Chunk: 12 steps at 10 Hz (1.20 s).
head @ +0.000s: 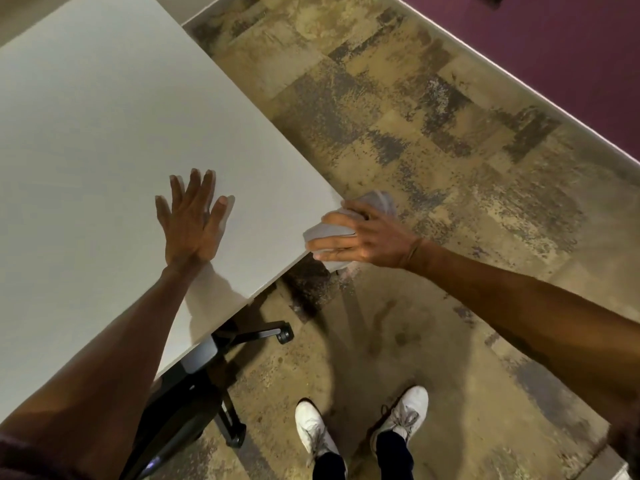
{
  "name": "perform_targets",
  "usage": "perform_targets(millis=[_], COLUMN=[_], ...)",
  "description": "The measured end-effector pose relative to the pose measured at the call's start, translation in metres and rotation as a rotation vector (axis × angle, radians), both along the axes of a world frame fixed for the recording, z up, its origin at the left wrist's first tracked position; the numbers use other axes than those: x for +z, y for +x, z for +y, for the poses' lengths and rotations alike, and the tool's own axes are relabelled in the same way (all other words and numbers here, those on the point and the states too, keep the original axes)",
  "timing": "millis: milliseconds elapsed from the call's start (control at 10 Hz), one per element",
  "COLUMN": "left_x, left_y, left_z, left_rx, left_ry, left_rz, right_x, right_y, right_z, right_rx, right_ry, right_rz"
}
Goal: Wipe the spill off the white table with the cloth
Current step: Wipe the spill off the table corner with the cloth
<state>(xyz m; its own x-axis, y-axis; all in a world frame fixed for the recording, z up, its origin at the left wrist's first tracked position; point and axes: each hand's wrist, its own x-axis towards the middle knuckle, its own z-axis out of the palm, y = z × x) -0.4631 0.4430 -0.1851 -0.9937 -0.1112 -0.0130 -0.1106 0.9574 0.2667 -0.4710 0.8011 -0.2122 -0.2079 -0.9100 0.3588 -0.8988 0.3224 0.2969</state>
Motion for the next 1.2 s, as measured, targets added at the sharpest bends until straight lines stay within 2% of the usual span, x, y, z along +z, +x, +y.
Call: perform_targets(millis=[100, 200, 300, 400, 500, 600, 700, 800, 1000, 1100, 1200], left_x=[0.003, 0.008, 0.010, 0.010, 0.007, 0.001, 0.006, 0.011, 0.008, 0.008, 0.005], left_y=[0.002, 0.003, 0.005, 0.004, -0.003, -0.001, -0.002, 0.000, 0.000, 0.001, 0.001], left_z=[0.004, 0.007, 0.009, 0.010, 0.005, -0.004, 0.001, 0.005, 0.002, 0.001, -0.001], left_rx=[0.009, 0.011, 0.013, 0.012, 0.024, -0.009, -0.024, -0.021, -0.037, -0.052, -0.040], left_ry=[0.016, 0.021, 0.029, 0.044, 0.037, -0.114, 0.004, 0.033, 0.015, 0.023, 0.003], left_rz=[0.004, 0.005, -0.003, -0.004, -0.014, -0.001, -0.037, -0.025, -0.055, -0.050, -0.010], right_x=[0.001, -0.002, -0.009, -0.021, -0.006, 0.016, 0.019, 0.023, 0.029, 0.032, 0.021], right_y=[-0.009, -0.005, 0.022, 0.049, 0.071, 0.095, 0.097, 0.089, 0.111, 0.153, 0.180], right_z=[0.026, 0.041, 0.041, 0.033, -0.002, -0.046, -0.068, -0.076, -0.103, -0.124, -0.123], right_rx=[-0.083, -0.207, -0.521, -0.965, -0.883, -0.912, -1.070, -1.104, -1.149, -0.906, -0.917], right_ry=[-0.020, -0.007, -0.083, -0.432, -1.031, -1.373, -1.637, -1.757, -1.579, -1.143, -1.171], right_rz=[0.032, -0.031, -0.230, -0.648, -1.161, -1.422, -1.548, -1.585, -1.562, -1.844, -1.955])
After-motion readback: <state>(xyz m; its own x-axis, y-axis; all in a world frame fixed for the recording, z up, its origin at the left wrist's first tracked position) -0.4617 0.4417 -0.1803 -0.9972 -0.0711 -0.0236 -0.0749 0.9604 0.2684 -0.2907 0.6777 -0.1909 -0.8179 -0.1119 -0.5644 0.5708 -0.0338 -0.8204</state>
